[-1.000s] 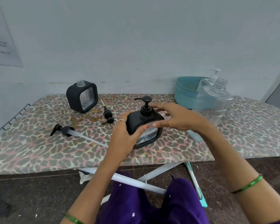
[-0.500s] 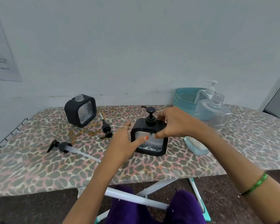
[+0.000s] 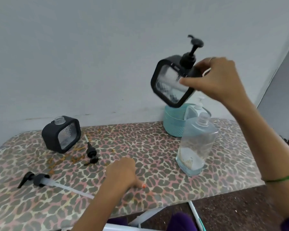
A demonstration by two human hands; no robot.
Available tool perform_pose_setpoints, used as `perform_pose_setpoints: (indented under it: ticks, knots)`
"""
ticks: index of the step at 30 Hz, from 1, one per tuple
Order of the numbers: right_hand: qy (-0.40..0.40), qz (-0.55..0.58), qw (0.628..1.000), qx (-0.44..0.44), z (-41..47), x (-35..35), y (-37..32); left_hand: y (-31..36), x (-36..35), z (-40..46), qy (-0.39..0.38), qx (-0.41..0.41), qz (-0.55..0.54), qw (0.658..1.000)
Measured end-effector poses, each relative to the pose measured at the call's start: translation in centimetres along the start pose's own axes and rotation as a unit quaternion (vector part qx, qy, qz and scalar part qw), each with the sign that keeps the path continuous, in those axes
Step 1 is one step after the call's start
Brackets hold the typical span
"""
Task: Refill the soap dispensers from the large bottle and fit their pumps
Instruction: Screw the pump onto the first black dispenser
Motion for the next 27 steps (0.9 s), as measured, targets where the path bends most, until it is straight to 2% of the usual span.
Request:
perform_pose_setpoints:
  ticks: [4, 8, 15, 19, 27]
  knots:
    - [0.059, 0.002, 0.997, -0.055, 3.9, 1.0, 3.0, 0.6, -0.3, 1.2, -0.019, 0.004, 0.073, 0.997]
    - [0.061, -0.020, 0.992, -0.105, 6.4, -1.0, 6.6, 0.7, -0.1, 1.8, -0.032, 0.000, 0.089, 0.995]
    - [0.007, -0.079, 0.988, -0.134, 6.8, -7.0, 11.0, 1.1, 0.4, 2.3, -0.057, -0.004, 0.101, 0.993]
    - [-0.015, -0.109, 0.984, -0.141, 6.8, -10.0, 13.3, 0.7, 0.2, 2.3, -0.046, -0.010, 0.102, 0.994]
    - [-0.101, -0.185, 0.965, -0.155, 6.2, -12.7, 15.3, 0.4, 0.0, 2.5, -0.044, -0.009, 0.099, 0.994]
Point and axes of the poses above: each hand's wrist, its own z-axis towards the middle knuckle, its own x-axis out of the back of the hand, y = z × x, the point moved 3 cm from there along z, towards the middle knuckle, and after that the axes turned 14 degrees about -x, right-handed, at the moved point
